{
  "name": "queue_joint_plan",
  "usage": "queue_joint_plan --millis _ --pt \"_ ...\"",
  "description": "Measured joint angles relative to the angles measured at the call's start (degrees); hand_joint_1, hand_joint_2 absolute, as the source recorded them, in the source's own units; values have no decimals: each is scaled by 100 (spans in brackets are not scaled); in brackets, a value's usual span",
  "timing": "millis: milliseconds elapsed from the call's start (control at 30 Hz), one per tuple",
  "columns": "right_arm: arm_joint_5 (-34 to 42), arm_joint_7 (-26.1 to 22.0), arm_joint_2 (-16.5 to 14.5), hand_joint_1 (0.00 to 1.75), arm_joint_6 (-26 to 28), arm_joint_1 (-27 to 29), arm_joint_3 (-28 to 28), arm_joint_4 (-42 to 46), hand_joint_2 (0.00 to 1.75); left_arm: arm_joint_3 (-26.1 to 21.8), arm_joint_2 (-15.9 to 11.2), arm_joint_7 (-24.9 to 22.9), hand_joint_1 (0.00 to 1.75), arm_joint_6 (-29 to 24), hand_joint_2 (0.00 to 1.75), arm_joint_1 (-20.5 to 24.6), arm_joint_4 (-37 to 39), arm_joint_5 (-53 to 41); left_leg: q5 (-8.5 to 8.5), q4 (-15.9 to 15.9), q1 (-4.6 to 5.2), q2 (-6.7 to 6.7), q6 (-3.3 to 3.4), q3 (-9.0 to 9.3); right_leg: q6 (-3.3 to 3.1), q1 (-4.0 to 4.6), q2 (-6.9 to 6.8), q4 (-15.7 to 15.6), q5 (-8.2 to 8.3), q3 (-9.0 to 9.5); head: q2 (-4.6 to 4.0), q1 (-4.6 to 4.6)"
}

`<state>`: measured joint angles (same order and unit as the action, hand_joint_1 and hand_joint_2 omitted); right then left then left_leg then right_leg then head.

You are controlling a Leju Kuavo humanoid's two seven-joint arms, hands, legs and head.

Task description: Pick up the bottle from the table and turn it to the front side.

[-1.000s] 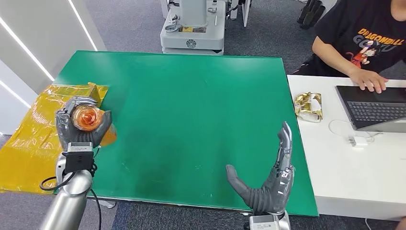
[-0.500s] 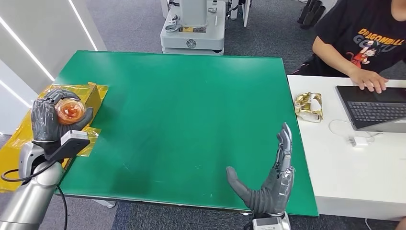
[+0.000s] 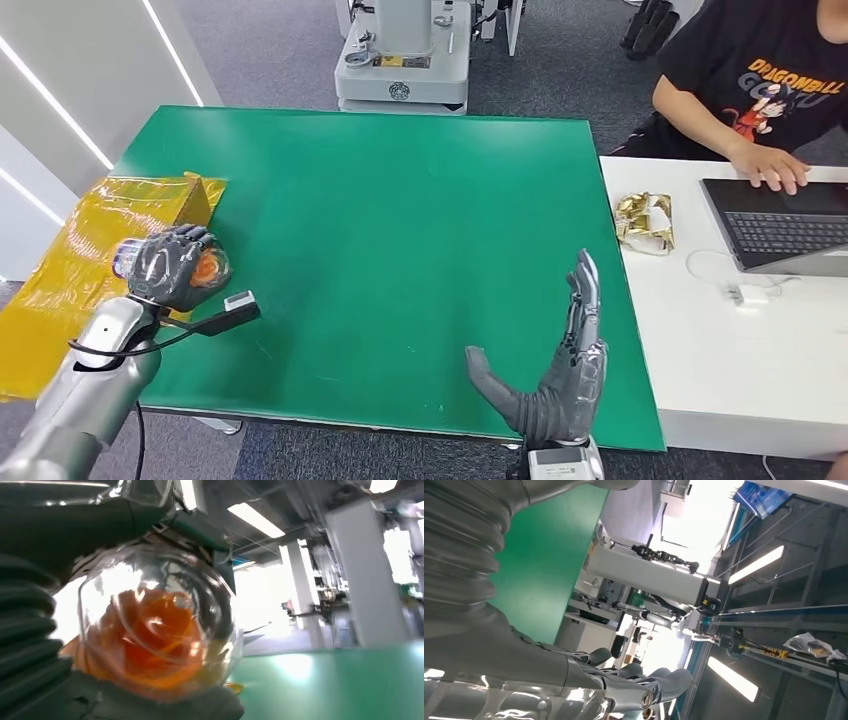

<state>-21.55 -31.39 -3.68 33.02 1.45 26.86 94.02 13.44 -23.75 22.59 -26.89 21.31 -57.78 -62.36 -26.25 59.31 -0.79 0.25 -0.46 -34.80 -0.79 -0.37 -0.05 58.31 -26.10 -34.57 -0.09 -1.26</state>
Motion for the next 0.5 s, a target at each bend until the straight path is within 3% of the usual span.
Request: queue_joint_plan --millis 233,500 --pt "10 -25 -22 0 -67 -1 1 -33 175 420 -104 126 175 391 175 538 1245 -511 1 0 -1 -1 -1 1 -1 0 -1 2 -1 -1 0 1" --pt "-4 37 -45 0 -63 -7 -2 -34 175 872 -18 301 175 747 175 1218 2287 -790 2 0 0 -1 -2 2 -1 0 -1 3 1 1 0 0"
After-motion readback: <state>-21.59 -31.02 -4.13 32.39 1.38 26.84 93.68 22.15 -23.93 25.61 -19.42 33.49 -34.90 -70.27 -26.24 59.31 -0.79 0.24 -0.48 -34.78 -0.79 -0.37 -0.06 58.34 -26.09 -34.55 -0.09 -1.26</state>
